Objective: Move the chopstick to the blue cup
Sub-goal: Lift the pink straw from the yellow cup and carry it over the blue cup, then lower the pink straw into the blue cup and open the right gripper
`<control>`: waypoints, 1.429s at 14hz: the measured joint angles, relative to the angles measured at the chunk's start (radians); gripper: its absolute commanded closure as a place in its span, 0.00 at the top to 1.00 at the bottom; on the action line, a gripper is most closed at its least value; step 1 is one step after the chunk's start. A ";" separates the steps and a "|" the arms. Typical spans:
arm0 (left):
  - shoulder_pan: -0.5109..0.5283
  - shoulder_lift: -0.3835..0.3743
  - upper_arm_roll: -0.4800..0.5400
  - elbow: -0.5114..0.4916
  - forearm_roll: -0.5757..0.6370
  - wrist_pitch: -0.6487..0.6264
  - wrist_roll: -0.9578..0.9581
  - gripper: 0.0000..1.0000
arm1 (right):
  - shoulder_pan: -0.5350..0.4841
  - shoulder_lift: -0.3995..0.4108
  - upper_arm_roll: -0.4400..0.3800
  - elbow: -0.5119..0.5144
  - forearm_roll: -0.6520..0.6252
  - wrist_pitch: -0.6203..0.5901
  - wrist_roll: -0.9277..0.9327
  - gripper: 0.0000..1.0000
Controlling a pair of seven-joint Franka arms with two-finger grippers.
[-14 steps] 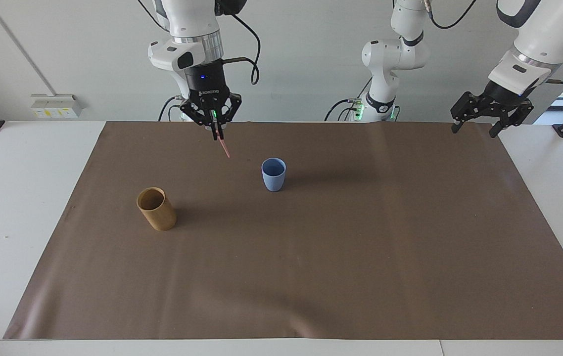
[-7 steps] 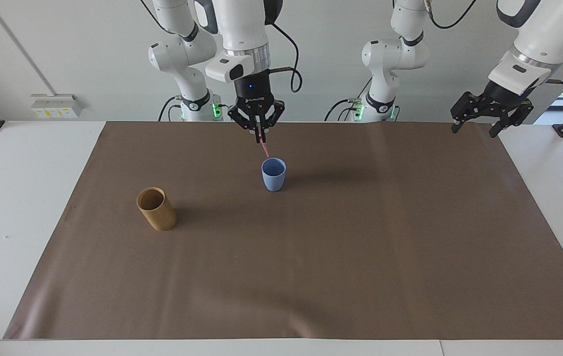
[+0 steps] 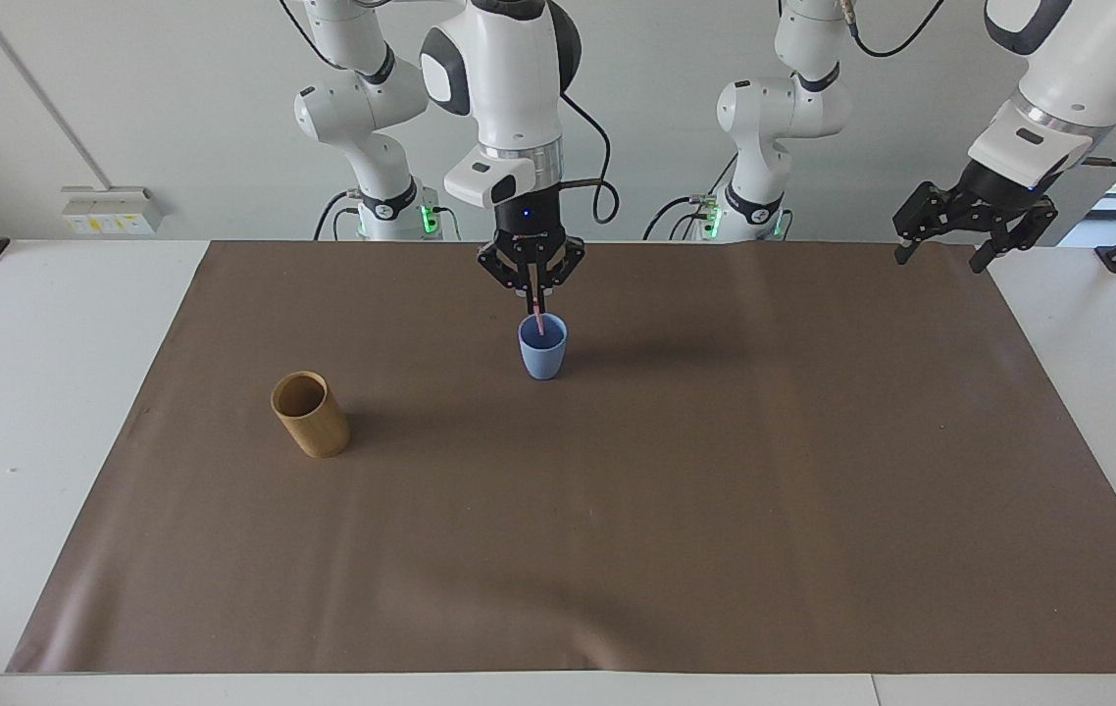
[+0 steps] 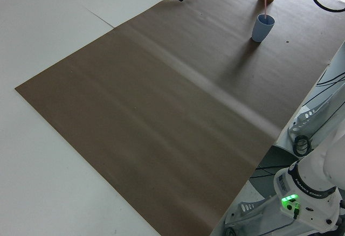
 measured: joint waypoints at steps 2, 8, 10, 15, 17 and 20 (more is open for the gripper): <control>0.000 0.000 0.000 0.000 0.000 0.000 0.000 1.00 | 0.000 0.000 0.000 -0.017 0.000 0.004 0.000 0.00; 0.000 0.000 0.000 0.000 0.000 0.000 0.000 1.00 | 0.007 0.000 0.000 -0.068 0.000 0.024 0.000 0.00; 0.000 0.000 0.000 0.000 0.000 0.000 0.000 1.00 | 0.014 0.000 0.001 -0.087 0.000 0.038 0.000 0.16; 0.000 0.000 0.000 0.000 0.000 0.000 0.000 1.00 | 0.020 0.000 0.002 -0.104 0.000 0.039 0.002 0.94; 0.000 0.000 0.000 0.000 0.000 0.000 0.000 1.00 | 0.020 0.000 0.002 -0.105 0.000 0.039 0.002 1.00; 0.000 0.000 0.000 0.000 0.000 0.000 0.000 1.00 | 0.020 -0.002 0.001 -0.099 0.000 0.040 0.002 1.00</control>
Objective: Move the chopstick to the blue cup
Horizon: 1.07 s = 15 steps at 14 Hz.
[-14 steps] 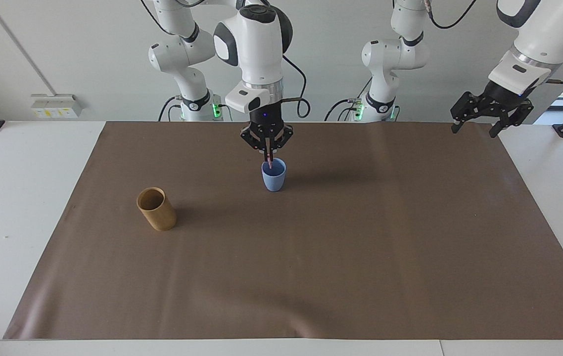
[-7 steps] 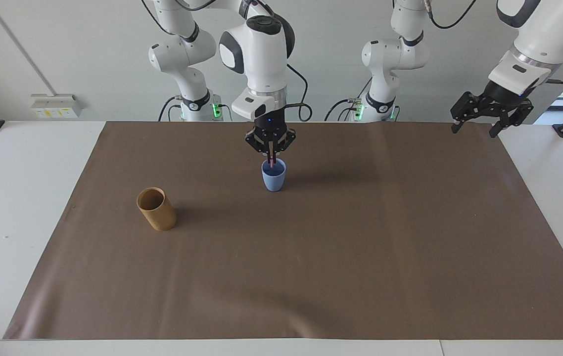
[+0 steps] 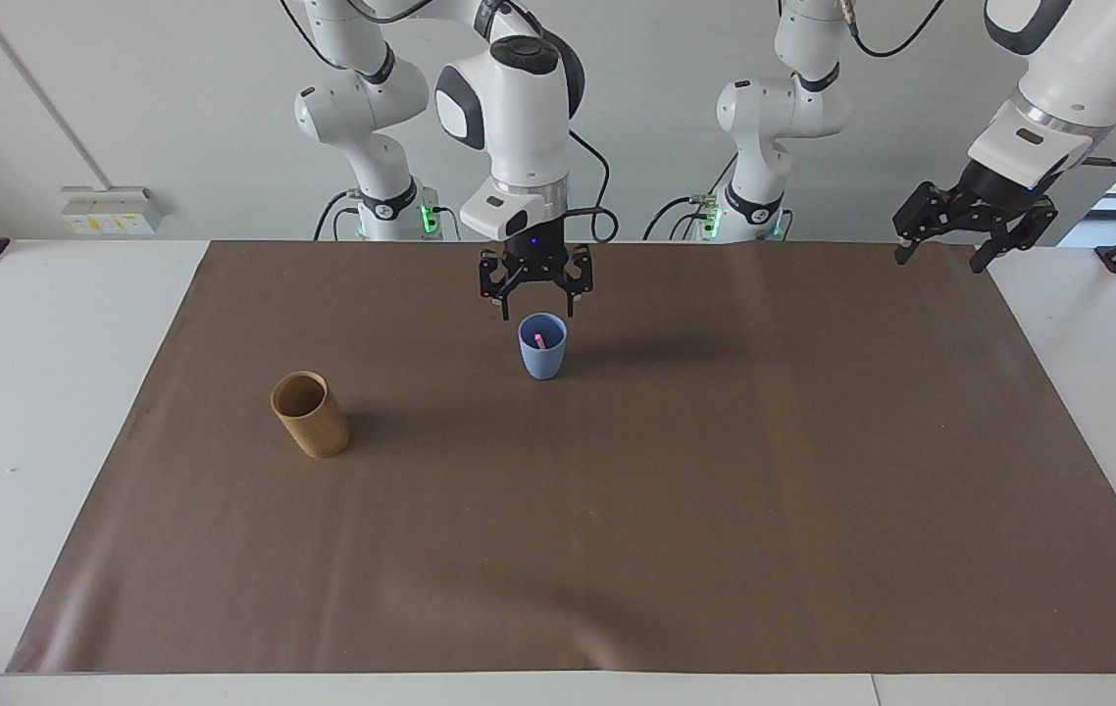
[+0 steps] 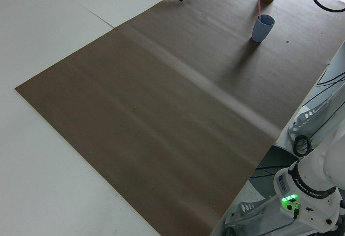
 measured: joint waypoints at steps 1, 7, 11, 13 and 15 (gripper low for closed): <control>0.000 0.000 0.000 0.000 0.000 0.000 0.000 1.00 | -0.002 -0.004 -0.003 0.010 0.000 0.000 0.001 1.00; 0.000 0.000 0.000 0.000 0.000 0.000 0.000 1.00 | -0.136 -0.042 -0.018 0.147 0.001 -0.189 0.000 1.00; 0.000 0.000 0.000 0.000 0.000 0.000 0.000 1.00 | -0.244 -0.055 -0.019 0.240 0.012 -0.331 -0.071 1.00; 0.000 0.000 0.000 0.000 0.000 0.000 0.000 1.00 | -0.272 -0.058 -0.020 0.268 0.014 -0.377 -0.077 1.00; 0.000 0.000 0.000 0.000 0.000 0.000 0.000 1.00 | -0.303 -0.079 -0.020 0.283 0.023 -0.415 -0.077 1.00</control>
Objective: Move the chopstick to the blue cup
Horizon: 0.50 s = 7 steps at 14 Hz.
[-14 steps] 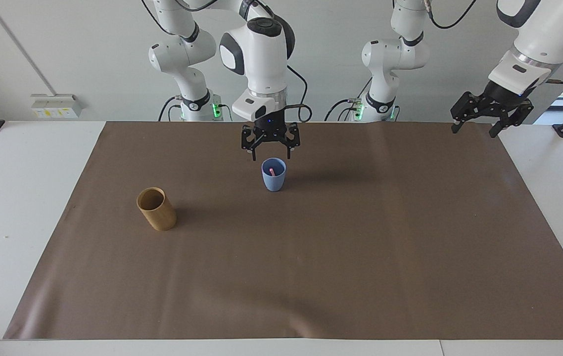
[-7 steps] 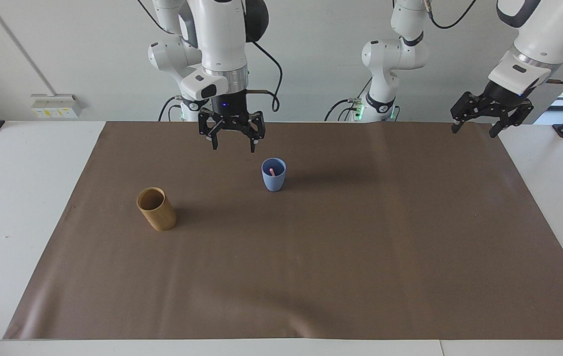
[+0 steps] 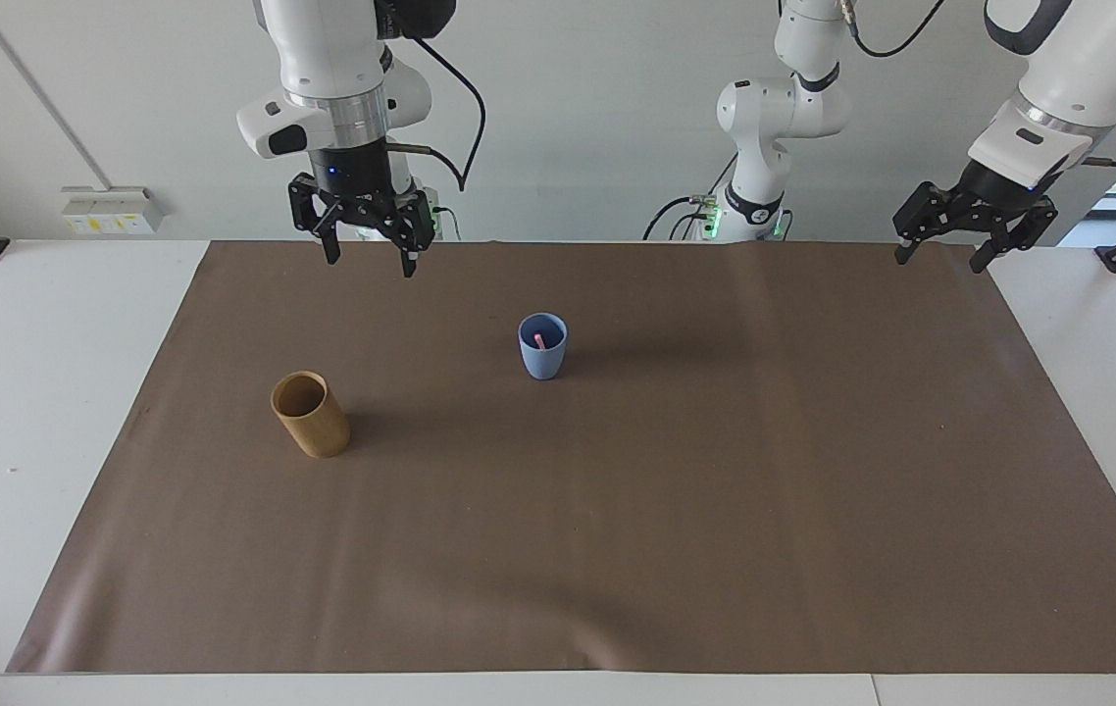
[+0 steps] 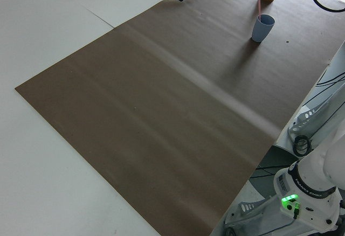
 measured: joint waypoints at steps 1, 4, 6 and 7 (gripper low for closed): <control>0.000 0.000 0.000 0.000 0.000 0.000 0.000 1.00 | -0.021 -0.019 0.000 0.004 0.018 -0.019 0.000 1.00; 0.000 0.000 0.000 0.000 0.000 0.000 0.000 1.00 | -0.106 -0.084 -0.001 0.006 0.063 -0.068 -0.008 1.00; 0.000 0.000 0.000 0.000 0.000 0.000 0.000 1.00 | -0.152 -0.100 -0.003 0.006 0.065 -0.095 -0.080 1.00; 0.000 0.000 0.000 0.000 0.000 0.000 0.000 1.00 | -0.167 -0.104 -0.005 0.005 0.065 -0.101 -0.134 1.00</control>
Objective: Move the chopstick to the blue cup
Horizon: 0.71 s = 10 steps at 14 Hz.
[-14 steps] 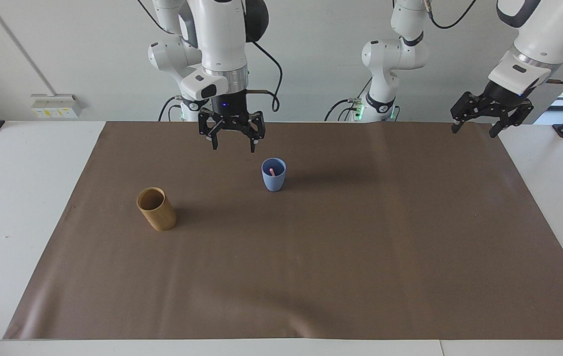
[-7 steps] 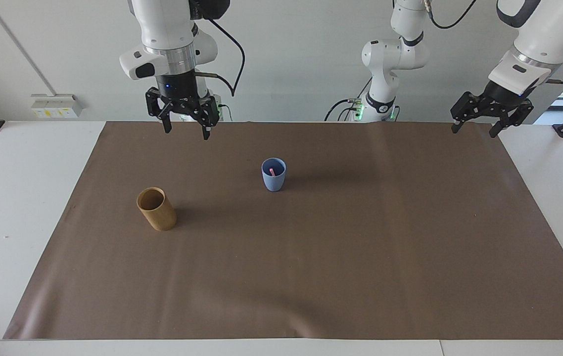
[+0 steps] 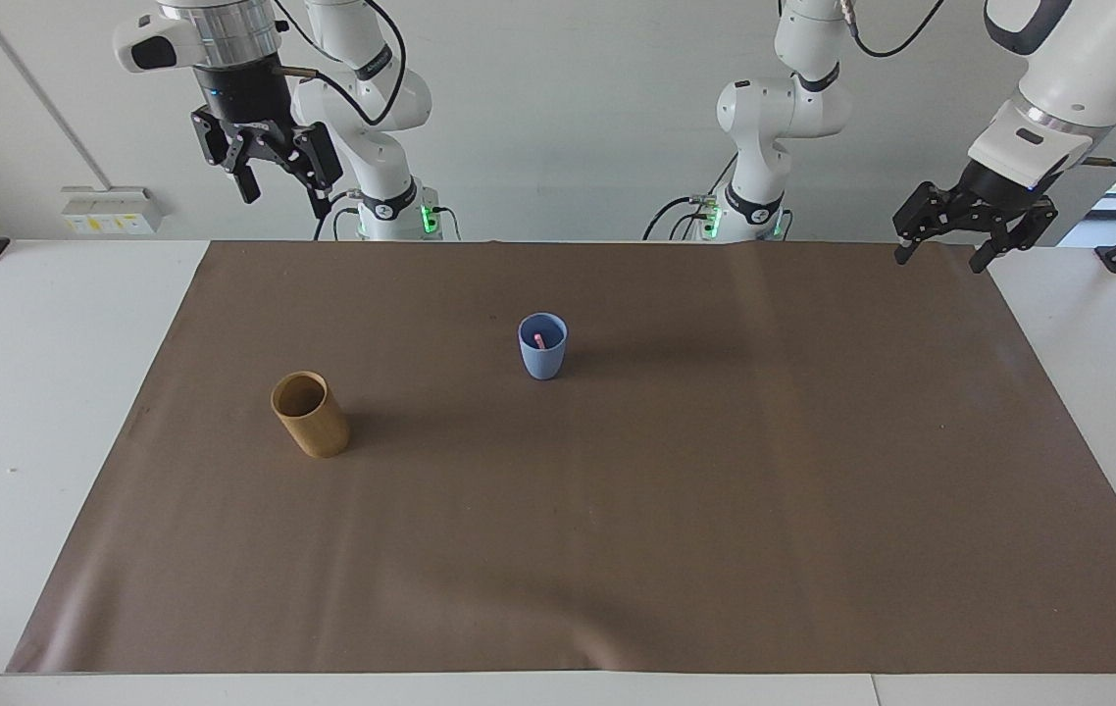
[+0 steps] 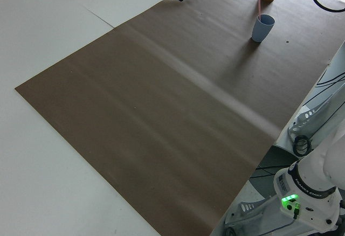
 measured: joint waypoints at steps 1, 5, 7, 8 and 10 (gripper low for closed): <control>0.000 0.000 0.000 0.000 0.000 0.000 0.000 1.00 | -0.009 -0.001 -0.004 -0.004 0.000 -0.005 -0.051 1.00; 0.000 0.000 0.000 0.000 0.000 0.000 0.000 1.00 | -0.028 0.004 -0.008 -0.069 0.001 -0.015 -0.108 1.00; 0.000 0.000 0.000 0.000 0.000 0.000 0.000 1.00 | -0.031 0.005 -0.008 -0.088 0.001 -0.033 -0.110 1.00; 0.000 0.000 0.000 0.000 0.000 0.000 0.000 1.00 | -0.034 0.005 -0.009 -0.088 0.001 -0.040 -0.119 1.00; 0.000 0.000 0.000 0.000 0.000 0.000 0.000 1.00 | -0.043 0.005 -0.009 -0.088 0.001 -0.040 -0.141 1.00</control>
